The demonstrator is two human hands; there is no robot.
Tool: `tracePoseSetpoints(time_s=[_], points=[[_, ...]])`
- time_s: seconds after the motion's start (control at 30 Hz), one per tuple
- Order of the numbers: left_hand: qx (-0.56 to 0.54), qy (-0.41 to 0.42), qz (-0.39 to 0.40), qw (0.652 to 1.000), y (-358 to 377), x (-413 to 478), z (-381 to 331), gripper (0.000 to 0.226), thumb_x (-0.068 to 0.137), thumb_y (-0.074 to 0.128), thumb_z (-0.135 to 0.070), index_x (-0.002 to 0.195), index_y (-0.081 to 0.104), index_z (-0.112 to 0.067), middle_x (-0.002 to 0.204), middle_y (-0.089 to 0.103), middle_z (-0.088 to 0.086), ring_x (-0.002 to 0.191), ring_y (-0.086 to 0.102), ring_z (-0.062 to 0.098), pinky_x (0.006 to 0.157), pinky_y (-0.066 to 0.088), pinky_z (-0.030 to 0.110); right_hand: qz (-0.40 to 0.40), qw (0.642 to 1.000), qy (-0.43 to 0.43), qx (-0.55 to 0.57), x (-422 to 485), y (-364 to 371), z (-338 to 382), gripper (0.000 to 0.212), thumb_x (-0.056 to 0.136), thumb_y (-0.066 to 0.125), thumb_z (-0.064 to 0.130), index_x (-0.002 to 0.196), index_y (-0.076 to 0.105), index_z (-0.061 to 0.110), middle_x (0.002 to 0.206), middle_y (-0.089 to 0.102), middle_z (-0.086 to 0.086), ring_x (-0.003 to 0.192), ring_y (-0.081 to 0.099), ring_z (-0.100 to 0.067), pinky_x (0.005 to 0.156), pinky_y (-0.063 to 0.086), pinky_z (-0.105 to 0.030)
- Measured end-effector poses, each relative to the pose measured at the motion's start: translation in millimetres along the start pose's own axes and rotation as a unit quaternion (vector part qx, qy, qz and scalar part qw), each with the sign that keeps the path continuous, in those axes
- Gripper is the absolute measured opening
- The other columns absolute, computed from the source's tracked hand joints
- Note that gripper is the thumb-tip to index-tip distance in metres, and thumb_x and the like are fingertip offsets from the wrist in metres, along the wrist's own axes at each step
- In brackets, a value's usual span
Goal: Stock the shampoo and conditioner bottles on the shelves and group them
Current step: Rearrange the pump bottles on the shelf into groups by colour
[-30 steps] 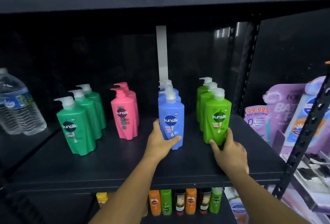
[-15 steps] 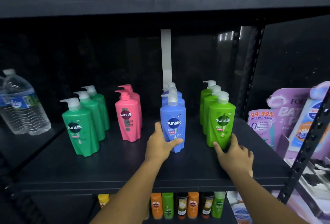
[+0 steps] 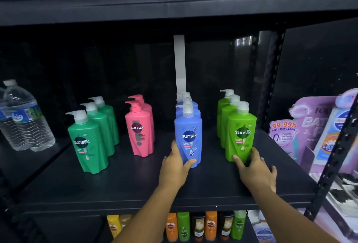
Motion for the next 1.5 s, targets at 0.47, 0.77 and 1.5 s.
tracePoseSetpoints(time_s=[0.47, 0.77, 1.5], points=[[0.168, 0.041, 0.039, 0.984, -32, -45, 24, 0.054, 0.105, 0.048, -0.042, 0.152, 0.047, -0.016, 0.162, 0.04, 0.001, 0.148, 0.036, 0.016, 0.117, 0.034, 0.028, -0.111, 0.981, -0.161, 0.01, -35, -22, 26, 0.051, 0.092, 0.058, 0.057, 0.11, 0.07, 0.011, 0.091, 0.069, 0.0, 0.094, 0.059, -0.029, 0.088, 0.045, -0.044], [0.24, 0.095, 0.077, 0.963, -44, -84, 39, 0.056, 0.109, 0.027, -0.052, 0.158, 0.038, -0.026, 0.166, 0.031, -0.007, 0.156, 0.016, 0.009, 0.128, 0.006, 0.035, -0.022, 0.931, -0.346, -0.112, -74, -2, 43, 0.061, 0.096, 0.036, 0.066, 0.124, 0.07, 0.023, 0.115, 0.072, 0.007, 0.109, 0.064, -0.018, 0.087, 0.054, -0.035], [-0.005, 0.091, 0.109, 0.99, -29, -216, 124, 0.044, 0.104, 0.057, -0.035, 0.146, 0.057, -0.023, 0.152, 0.051, -0.011, 0.145, 0.04, 0.003, 0.118, 0.027, 0.015, 0.194, 0.923, -0.327, -0.06, -288, 58, 33, 0.058, 0.105, 0.033, 0.052, 0.154, 0.042, 0.022, 0.157, 0.043, 0.007, 0.151, 0.027, -0.01, 0.123, 0.011, -0.024]])
Point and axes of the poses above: each hand's wrist, its own x-axis towards the middle knuckle, its own y-axis out of the palm, z = x × y, the point moved 5 cm from there along x, towards the middle knuckle
